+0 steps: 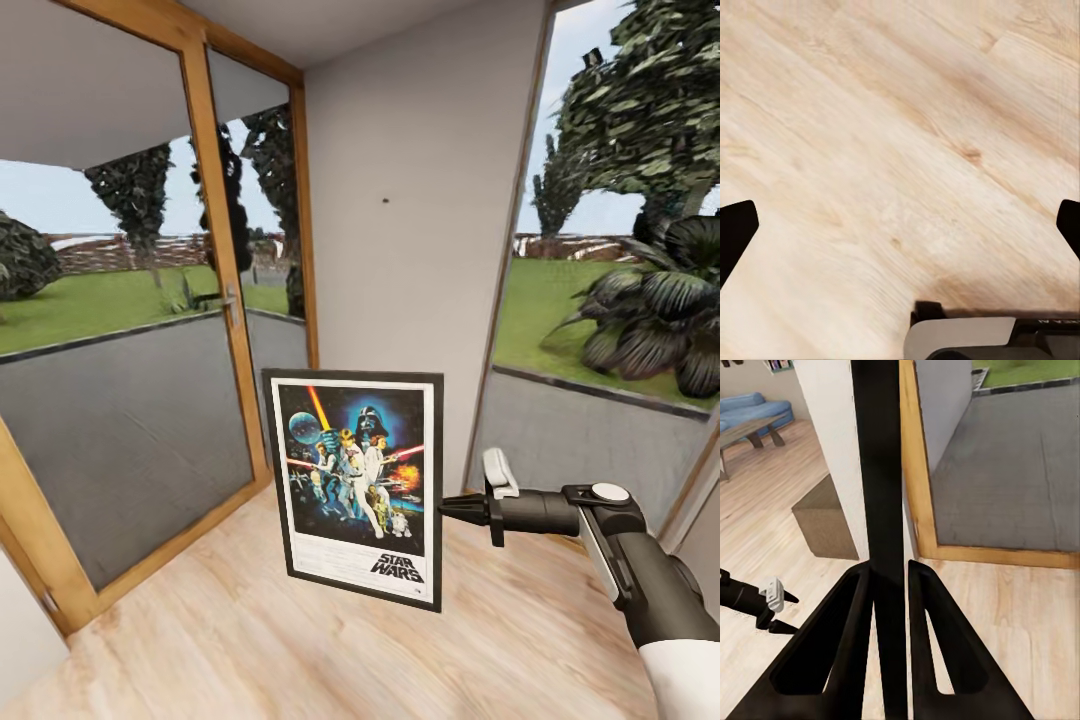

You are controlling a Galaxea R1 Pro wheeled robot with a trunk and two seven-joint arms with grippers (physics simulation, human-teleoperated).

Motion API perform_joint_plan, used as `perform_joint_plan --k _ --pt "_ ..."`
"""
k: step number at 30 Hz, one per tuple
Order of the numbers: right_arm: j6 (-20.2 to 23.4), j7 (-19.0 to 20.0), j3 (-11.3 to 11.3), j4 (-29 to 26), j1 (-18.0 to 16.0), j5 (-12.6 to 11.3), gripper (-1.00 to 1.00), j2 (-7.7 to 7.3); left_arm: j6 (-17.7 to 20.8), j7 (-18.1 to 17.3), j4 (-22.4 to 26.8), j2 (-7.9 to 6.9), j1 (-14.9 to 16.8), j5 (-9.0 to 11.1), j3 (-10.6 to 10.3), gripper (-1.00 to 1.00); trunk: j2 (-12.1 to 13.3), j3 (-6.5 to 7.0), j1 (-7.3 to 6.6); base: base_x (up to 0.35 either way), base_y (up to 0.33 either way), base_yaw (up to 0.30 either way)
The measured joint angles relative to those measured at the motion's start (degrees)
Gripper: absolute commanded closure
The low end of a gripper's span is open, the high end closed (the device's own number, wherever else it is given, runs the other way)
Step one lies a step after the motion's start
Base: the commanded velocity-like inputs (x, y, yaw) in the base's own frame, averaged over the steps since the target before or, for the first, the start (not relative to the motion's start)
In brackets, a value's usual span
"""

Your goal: Pick up the poster from the kitchen countertop and hang it on one of the wall nails in the kitchen.

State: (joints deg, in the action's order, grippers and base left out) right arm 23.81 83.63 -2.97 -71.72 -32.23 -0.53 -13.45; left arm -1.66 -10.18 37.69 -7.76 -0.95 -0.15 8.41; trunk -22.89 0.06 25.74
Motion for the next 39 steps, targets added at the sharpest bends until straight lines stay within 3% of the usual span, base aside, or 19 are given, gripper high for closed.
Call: perform_joint_plan --k 24,39 --pt "0.0 0.0 0.0 0.01 0.0 -0.01 1.0 0.0 -0.08 0.0 0.0 -0.01 -0.03 0.0 0.09 -1.0 0.0 0.0 0.0 0.243 0.268 -0.014" --pt "0.01 -0.03 -0.01 0.04 0.01 0.0 1.0 -0.01 -0.09 0.0 -0.01 -0.09 -0.01 0.0 0.2 -1.0 0.0 0.0 0.0 0.24 0.274 -0.24"
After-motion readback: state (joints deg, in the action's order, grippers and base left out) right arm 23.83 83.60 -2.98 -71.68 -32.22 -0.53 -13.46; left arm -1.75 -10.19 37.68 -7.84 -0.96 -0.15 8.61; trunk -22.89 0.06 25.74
